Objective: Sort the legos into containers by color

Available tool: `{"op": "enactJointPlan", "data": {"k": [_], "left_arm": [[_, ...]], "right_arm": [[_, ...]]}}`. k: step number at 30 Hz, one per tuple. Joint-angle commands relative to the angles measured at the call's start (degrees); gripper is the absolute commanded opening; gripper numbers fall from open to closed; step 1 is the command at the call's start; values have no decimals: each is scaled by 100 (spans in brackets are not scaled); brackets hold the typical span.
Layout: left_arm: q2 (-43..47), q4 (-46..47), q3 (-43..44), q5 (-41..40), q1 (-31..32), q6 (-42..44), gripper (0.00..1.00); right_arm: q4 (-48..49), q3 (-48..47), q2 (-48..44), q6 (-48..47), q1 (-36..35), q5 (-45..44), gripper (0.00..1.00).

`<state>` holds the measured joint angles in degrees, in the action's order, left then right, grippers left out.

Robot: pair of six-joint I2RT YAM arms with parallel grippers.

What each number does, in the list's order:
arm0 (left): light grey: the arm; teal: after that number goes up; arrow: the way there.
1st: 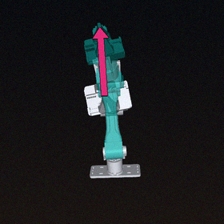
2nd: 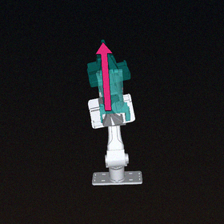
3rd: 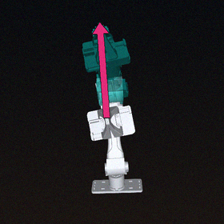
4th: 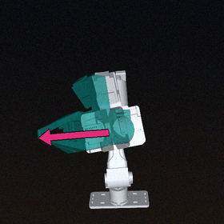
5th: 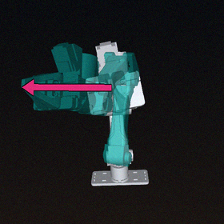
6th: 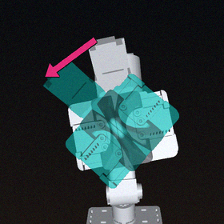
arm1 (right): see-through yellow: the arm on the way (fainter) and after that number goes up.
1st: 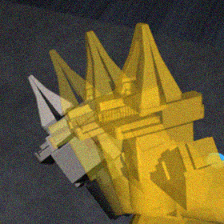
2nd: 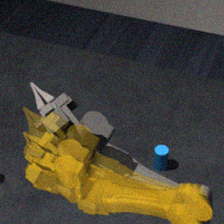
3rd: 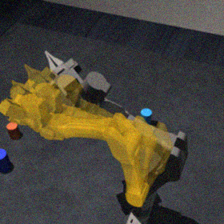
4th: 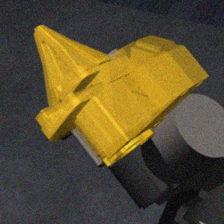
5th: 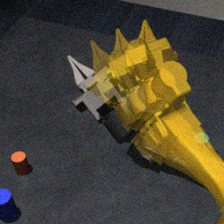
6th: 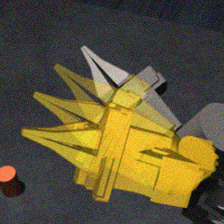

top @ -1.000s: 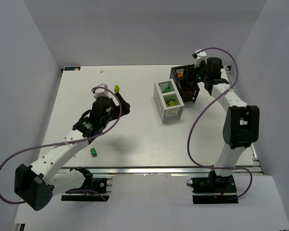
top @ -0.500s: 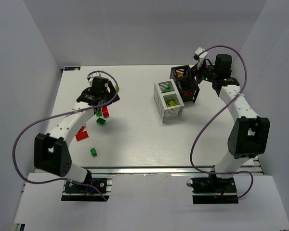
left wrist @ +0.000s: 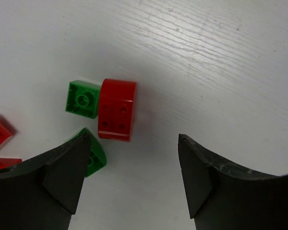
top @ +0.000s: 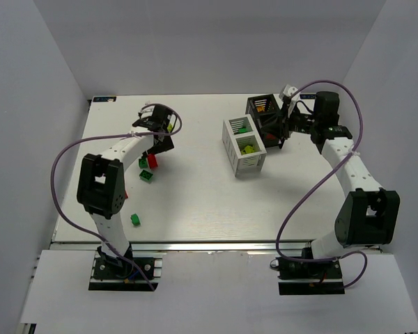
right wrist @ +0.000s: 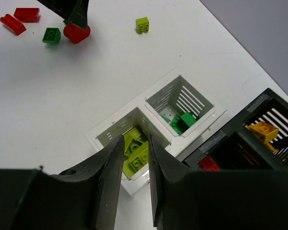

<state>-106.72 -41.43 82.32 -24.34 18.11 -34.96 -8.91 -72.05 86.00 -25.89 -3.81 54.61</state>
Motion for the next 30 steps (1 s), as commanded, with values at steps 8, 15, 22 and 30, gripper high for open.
{"op": "enactJointPlan", "data": {"k": [8,15,22,30], "left_arm": [[-24,-261,91,-748,-18,-178,82],[-148,-23,-199,-625,-9,-231,74],[-306,205,-340,-432,-44,-231,70],[-446,425,-533,-159,-62,-248,62]], "right_arm": [[354,183,-232,426,30,120,35],[442,297,-443,559,39,103,36],[425,508,-715,567,100,94,37],[372,569,-953,664,170,120,37]]}}
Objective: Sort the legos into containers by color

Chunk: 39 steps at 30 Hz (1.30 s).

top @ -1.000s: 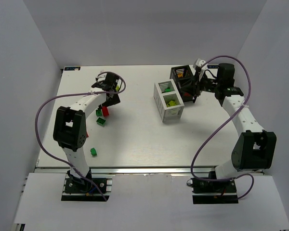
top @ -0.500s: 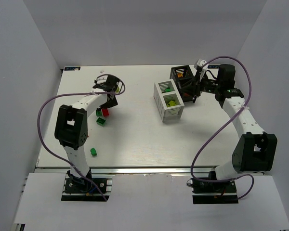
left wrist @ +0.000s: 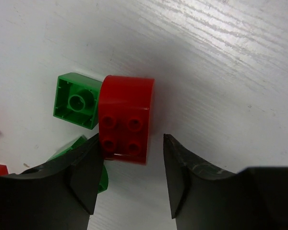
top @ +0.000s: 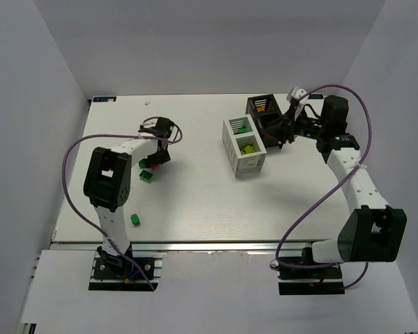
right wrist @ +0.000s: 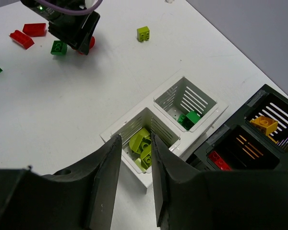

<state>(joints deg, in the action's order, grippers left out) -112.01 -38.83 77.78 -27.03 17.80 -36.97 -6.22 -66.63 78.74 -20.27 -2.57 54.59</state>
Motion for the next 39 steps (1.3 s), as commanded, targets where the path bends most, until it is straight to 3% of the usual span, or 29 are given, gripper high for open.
{"op": "enactJointPlan", "data": {"k": [1,2,5,7,14,16,18,20,21,22,23,24,25,29,30,34,39], "left_arm": [[74,200,-122,110,-31,-47,60],[74,218,-140,127,-23,-47,56],[205,270,-219,197,-23,-56,33],[354,393,-280,337,-31,-30,25],[1461,946,-869,1276,4,137,9],[1979,1349,-1194,1654,48,164,9],[2568,1762,-1685,2532,74,155,8],[2946,2798,-2142,3585,109,182,8],[3122,3202,-2388,4443,136,138,8],[3437,4224,-2921,4878,231,16,8],[3588,4687,-3196,5204,302,-81,8],[3720,5100,-3451,5495,372,-169,8],[3947,5835,-3897,5611,573,-318,8],[4187,7326,-4543,5946,1154,-749,9],[4196,7711,-4578,6007,1390,-828,10],[4126,8197,-4579,6025,1752,-1004,9],[4038,8532,-4438,6007,1972,-1189,9]], "right_arm": [[103,27,-245,120,46,131,37],[103,27,-289,129,46,140,37],[33,27,-368,120,55,175,37],[-28,27,-403,94,55,219,37],[-336,255,-517,76,46,474,37],[-493,300,-491,163,28,622,36],[-643,335,-447,304,-59,807,36],[-749,379,-343,751,-147,1122,42],[-636,501,-298,1075,-226,1498,45],[-383,615,-263,1530,-287,1650,49],[-67,747,-228,2536,-349,1799,52],[528,879,-236,2937,-550,1879,54],[708,1002,-245,3141,-691,1828,57],[833,758,-202,3687,-1472,1081,70],[876,626,-149,3941,-1579,941,79],[1043,520,53,4172,-1914,677,88],[930,441,221,3962,-1976,623,88]]}}
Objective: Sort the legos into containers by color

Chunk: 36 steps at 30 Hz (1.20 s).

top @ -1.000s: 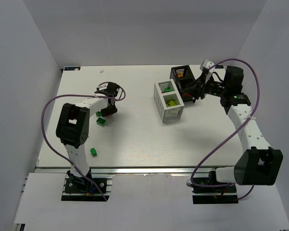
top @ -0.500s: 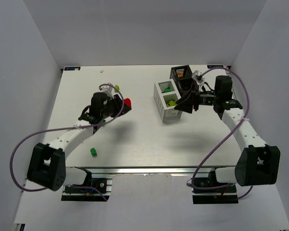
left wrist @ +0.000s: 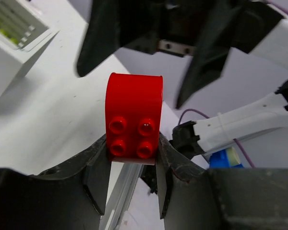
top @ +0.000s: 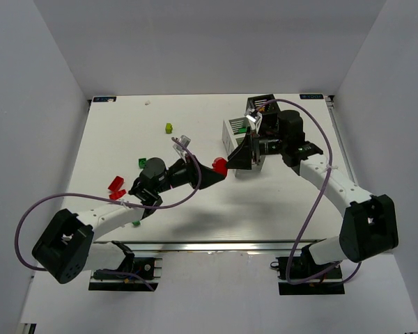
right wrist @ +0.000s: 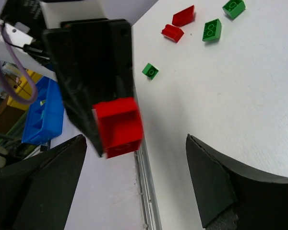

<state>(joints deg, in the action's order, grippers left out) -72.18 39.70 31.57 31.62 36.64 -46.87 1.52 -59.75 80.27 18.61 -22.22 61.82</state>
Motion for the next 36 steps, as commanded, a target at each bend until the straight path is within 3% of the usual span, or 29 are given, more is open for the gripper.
{"op": "enactJointPlan", "data": {"k": [1,12,27,30,36], "left_arm": [[46,731,191,152,106,-226,8],[-103,934,227,213,203,-366,10],[-42,996,174,152,203,-419,12],[-24,934,183,126,203,-411,19],[125,407,183,-155,203,-182,53]], "right_arm": [[77,-274,94,20,-2,-100,88],[630,-275,208,397,-37,540,76],[956,-125,226,696,-143,638,43],[964,-125,217,697,-143,647,32],[973,-151,200,661,-134,691,10]]}}
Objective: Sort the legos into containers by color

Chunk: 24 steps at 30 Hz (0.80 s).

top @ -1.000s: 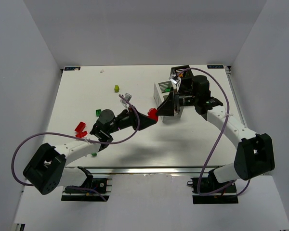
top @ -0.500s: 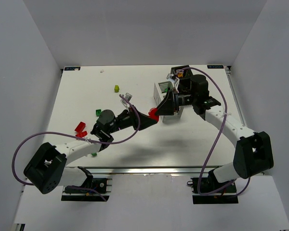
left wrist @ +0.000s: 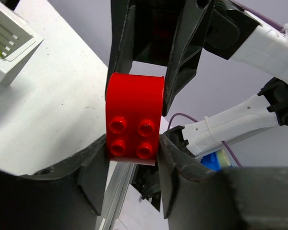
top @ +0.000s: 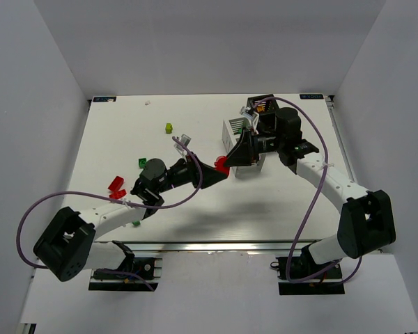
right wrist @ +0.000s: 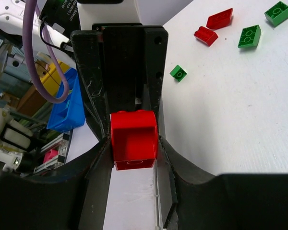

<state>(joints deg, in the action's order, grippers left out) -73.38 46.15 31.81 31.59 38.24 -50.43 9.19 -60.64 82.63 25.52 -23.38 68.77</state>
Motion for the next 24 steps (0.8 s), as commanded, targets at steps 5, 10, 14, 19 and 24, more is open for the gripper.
{"op": "enactJointPlan", "data": {"k": [5,10,14,19,24], "left_arm": [[483,-825,150,-364,43,455,64],[755,-1503,141,-811,43,754,71],[1158,-2230,45,-1391,35,982,73],[1686,-3663,27,-3006,8,1185,75],[2345,-5176,-52,-4968,-45,860,87]], "right_arm": [[40,-176,-19,-274,52,-83,4],[-627,-500,25,-907,306,-311,2],[-1172,-773,121,-1478,623,-662,0],[-1806,-1186,253,-2426,1071,-1374,0],[-2123,-1599,464,-3008,1414,-2393,0]]}}
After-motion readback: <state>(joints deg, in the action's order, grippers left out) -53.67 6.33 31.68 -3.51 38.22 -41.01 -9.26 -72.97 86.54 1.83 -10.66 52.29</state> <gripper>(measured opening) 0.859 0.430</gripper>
